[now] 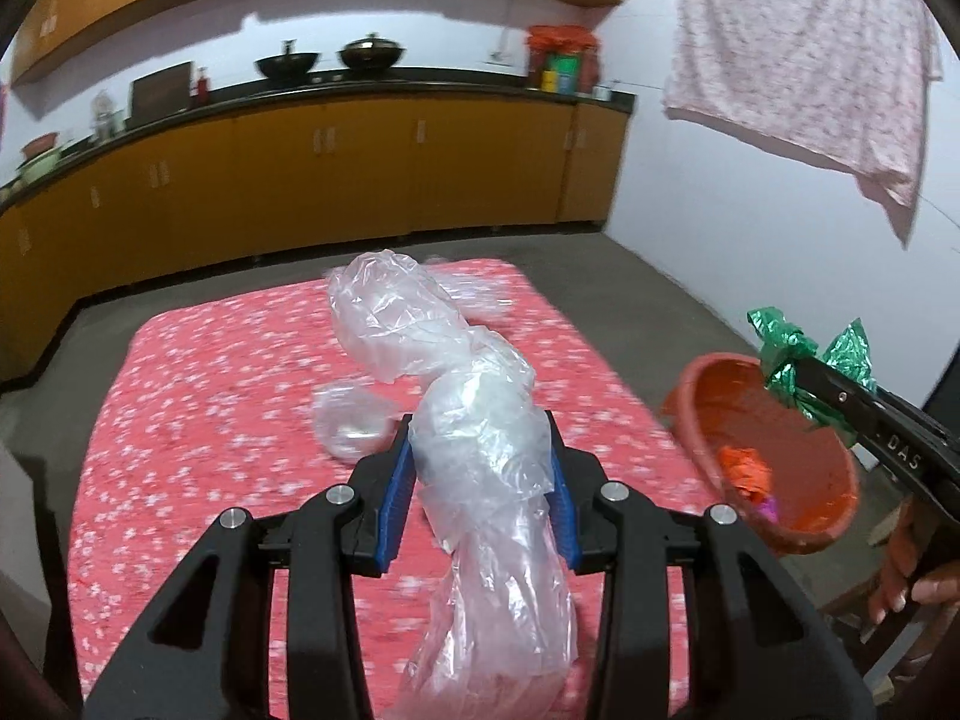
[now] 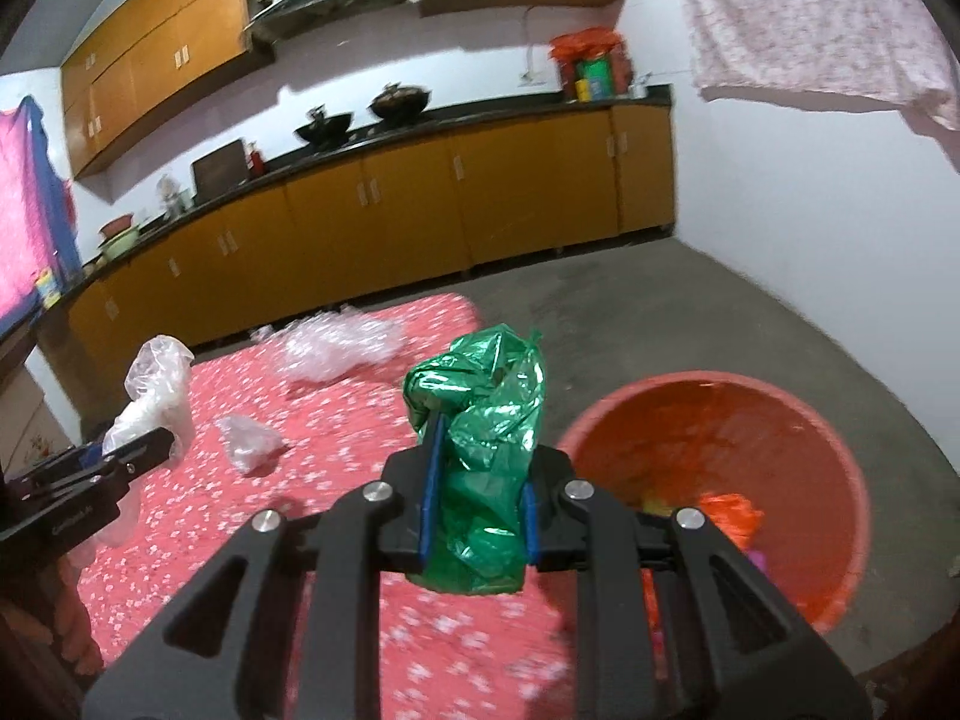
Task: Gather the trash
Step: 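Carry the clear plastic and green bag over the basket with both grippers, then open the right gripper to drop the green bag while the left gripper releases the clear plastic, then move both tools back over the table toward the remaining plastic, then grasp the small clear bag with the left gripper while the right gripper grasps the bubble wrap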
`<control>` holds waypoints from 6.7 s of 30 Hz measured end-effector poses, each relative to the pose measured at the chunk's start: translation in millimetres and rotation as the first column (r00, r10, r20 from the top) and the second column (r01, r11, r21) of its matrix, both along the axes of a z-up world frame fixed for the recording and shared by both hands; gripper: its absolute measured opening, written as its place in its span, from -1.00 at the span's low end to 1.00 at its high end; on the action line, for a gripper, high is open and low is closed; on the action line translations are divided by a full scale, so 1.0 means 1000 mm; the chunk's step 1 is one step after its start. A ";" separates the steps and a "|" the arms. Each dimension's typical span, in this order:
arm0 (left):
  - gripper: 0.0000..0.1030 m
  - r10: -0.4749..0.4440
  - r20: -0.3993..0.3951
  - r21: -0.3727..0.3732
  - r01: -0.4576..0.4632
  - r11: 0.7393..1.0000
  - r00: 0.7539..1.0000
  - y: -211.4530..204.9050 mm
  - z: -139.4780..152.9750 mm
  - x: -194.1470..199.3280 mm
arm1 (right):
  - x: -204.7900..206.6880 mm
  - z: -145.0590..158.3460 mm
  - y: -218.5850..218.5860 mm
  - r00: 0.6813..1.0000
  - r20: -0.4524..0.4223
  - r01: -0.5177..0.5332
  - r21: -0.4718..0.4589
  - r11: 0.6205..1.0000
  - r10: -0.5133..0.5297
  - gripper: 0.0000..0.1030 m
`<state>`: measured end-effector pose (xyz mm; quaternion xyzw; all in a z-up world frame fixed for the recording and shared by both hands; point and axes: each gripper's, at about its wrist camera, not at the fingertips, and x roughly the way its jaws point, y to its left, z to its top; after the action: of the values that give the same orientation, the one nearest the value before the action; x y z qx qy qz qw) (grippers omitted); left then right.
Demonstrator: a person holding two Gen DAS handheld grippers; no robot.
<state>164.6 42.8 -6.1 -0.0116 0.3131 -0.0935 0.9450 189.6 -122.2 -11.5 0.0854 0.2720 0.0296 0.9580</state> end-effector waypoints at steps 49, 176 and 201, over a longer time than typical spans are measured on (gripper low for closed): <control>-0.23 -0.437 -0.073 0.008 0.439 0.899 0.897 -0.210 -0.030 0.018 | -0.051 -0.034 -0.155 0.949 -0.033 0.314 0.040 0.949 -0.313 -0.57; -0.04 0.500 -0.099 0.181 -0.478 0.859 0.860 0.190 -0.089 0.086 | 0.181 -0.045 0.147 0.984 0.020 -0.168 -0.178 0.970 0.175 0.92; -0.04 0.489 -0.071 0.120 -0.479 0.870 0.870 0.185 -0.070 0.101 | 0.250 -0.091 0.193 0.929 -0.239 -0.312 -0.102 0.944 0.282 -0.71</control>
<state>265.2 227.7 -76.3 -0.0478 0.3507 0.1624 0.9211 439.5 70.7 -102.6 -0.0208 0.3880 0.1458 0.9098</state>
